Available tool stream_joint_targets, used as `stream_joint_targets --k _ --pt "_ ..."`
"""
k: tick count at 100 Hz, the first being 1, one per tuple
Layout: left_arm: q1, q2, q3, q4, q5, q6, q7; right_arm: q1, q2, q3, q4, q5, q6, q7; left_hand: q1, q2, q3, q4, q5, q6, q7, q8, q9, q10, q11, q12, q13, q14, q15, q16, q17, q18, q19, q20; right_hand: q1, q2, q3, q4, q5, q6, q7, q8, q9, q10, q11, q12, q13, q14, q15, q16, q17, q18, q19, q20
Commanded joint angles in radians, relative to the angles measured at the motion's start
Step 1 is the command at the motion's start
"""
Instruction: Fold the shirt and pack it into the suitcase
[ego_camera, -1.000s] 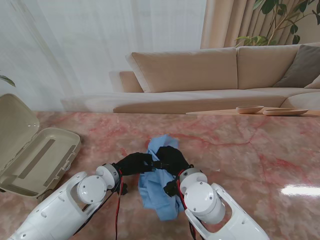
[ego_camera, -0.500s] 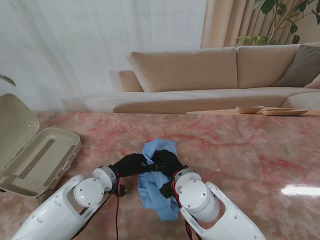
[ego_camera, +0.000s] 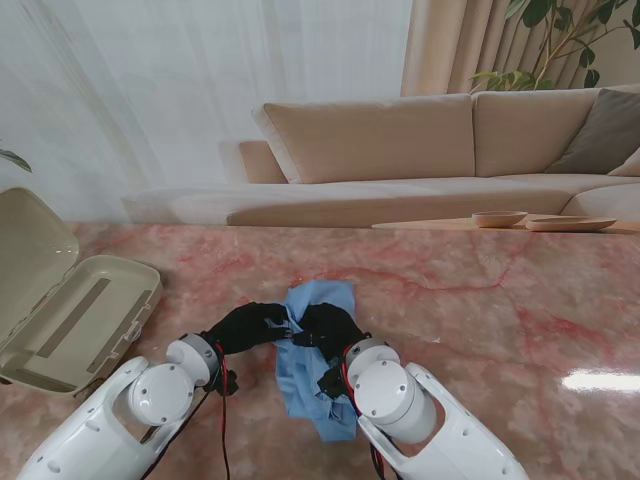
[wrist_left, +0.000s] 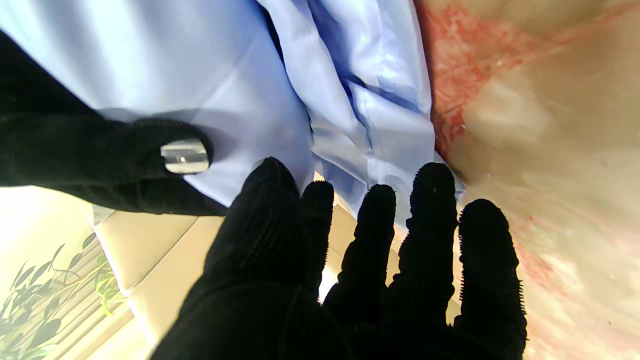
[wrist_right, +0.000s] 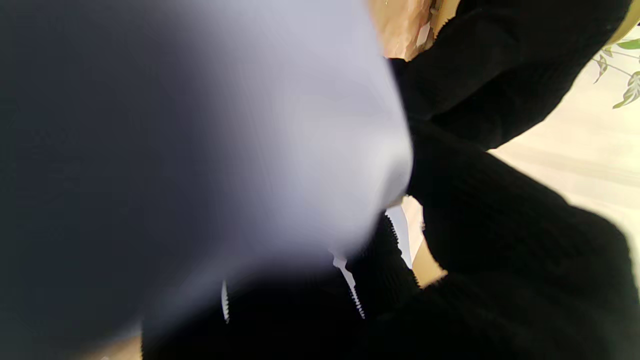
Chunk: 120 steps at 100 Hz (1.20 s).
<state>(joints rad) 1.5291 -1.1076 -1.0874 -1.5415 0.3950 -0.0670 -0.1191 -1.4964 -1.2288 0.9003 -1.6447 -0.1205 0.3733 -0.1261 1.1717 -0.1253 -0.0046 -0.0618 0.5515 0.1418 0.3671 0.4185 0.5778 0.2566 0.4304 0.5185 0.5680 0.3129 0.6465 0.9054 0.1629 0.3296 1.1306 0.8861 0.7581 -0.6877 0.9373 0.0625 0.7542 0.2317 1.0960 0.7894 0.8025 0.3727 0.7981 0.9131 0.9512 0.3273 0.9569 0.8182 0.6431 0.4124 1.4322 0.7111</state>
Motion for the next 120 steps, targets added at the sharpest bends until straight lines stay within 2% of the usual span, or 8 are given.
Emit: stream_joint_targets --k 1,22,42,63,92,120 --pt "0.017 0.007 -0.009 -0.015 0.011 0.009 0.008 -0.007 0.005 -0.003 0.006 0.006 0.003 0.024 0.001 0.034 -0.024 0.004 0.011 0.006 -0.016 0.012 -0.031 -0.001 -0.003 0.005 -0.001 0.026 -0.032 -0.008 -0.012 0.011 -0.011 -0.002 0.012 0.003 -0.025 -0.057 0.02 -0.036 -0.013 -0.028 -0.021 -0.007 -0.024 -0.042 -0.034 0.015 -0.049 -0.033 -0.035 0.032 -0.034 -0.003" --pt "0.06 0.01 -0.057 -0.071 0.04 0.026 0.011 -0.007 0.013 -0.005 0.009 0.004 -0.001 0.048 0.0 0.034 -0.024 0.004 0.015 0.009 -0.019 0.011 -0.03 -0.001 -0.005 0.004 -0.001 0.027 -0.033 -0.009 -0.012 0.011 -0.011 -0.002 -0.046 0.077 -0.139 -0.089 0.037 -0.026 -0.104 -0.122 -0.038 -0.013 -0.082 -0.148 -0.076 0.023 -0.19 -0.097 -0.11 0.037 -0.097 -0.007" --pt "0.09 0.012 -0.097 -0.117 0.068 0.034 0.016 -0.009 0.026 -0.003 0.002 0.001 -0.008 0.086 -0.003 0.035 -0.025 0.003 0.018 0.006 -0.024 0.011 -0.027 -0.001 -0.008 0.004 0.0 0.027 -0.036 -0.01 -0.012 0.011 -0.011 -0.002 -0.098 0.173 -0.236 -0.081 0.067 -0.032 -0.262 -0.069 -0.046 -0.02 -0.15 -0.204 -0.112 0.019 -0.377 -0.192 -0.158 0.034 -0.142 -0.016" --pt "0.094 0.011 -0.116 -0.143 0.081 0.034 0.024 -0.043 0.042 0.018 -0.043 -0.026 -0.042 0.101 -0.005 0.035 -0.026 0.003 0.023 0.004 -0.026 0.013 -0.025 -0.002 -0.012 0.002 0.0 0.026 -0.04 -0.013 -0.012 0.011 -0.011 -0.002 -0.104 0.2 -0.262 -0.076 0.081 -0.029 -0.311 -0.057 -0.036 -0.017 -0.172 -0.222 -0.117 0.027 -0.417 -0.212 -0.17 0.038 -0.157 -0.021" --pt "0.038 0.007 -0.097 -0.142 0.085 0.021 0.035 -0.166 0.09 0.112 -0.177 -0.147 -0.17 0.15 -0.01 0.035 -0.026 0.003 0.021 -0.005 -0.033 0.015 -0.029 -0.002 -0.021 -0.001 -0.003 0.026 -0.06 -0.029 -0.012 0.011 -0.011 -0.002 -0.099 0.219 -0.29 -0.068 0.089 -0.033 -0.359 -0.044 -0.03 -0.02 -0.194 -0.237 -0.117 0.028 -0.447 -0.224 -0.178 0.04 -0.169 -0.025" --pt "-0.08 -0.003 -0.031 -0.084 0.068 0.0 0.05 -0.333 0.124 0.255 -0.273 -0.217 -0.293 0.208 -0.022 0.044 -0.025 0.007 -0.008 -0.026 -0.048 0.01 -0.037 -0.002 -0.034 -0.009 -0.008 0.026 -0.076 -0.043 -0.01 0.018 -0.017 -0.005 -0.097 0.234 -0.303 -0.067 0.09 -0.032 -0.382 -0.054 -0.022 -0.018 -0.209 -0.242 -0.117 0.036 -0.453 -0.224 -0.179 0.04 -0.173 -0.026"
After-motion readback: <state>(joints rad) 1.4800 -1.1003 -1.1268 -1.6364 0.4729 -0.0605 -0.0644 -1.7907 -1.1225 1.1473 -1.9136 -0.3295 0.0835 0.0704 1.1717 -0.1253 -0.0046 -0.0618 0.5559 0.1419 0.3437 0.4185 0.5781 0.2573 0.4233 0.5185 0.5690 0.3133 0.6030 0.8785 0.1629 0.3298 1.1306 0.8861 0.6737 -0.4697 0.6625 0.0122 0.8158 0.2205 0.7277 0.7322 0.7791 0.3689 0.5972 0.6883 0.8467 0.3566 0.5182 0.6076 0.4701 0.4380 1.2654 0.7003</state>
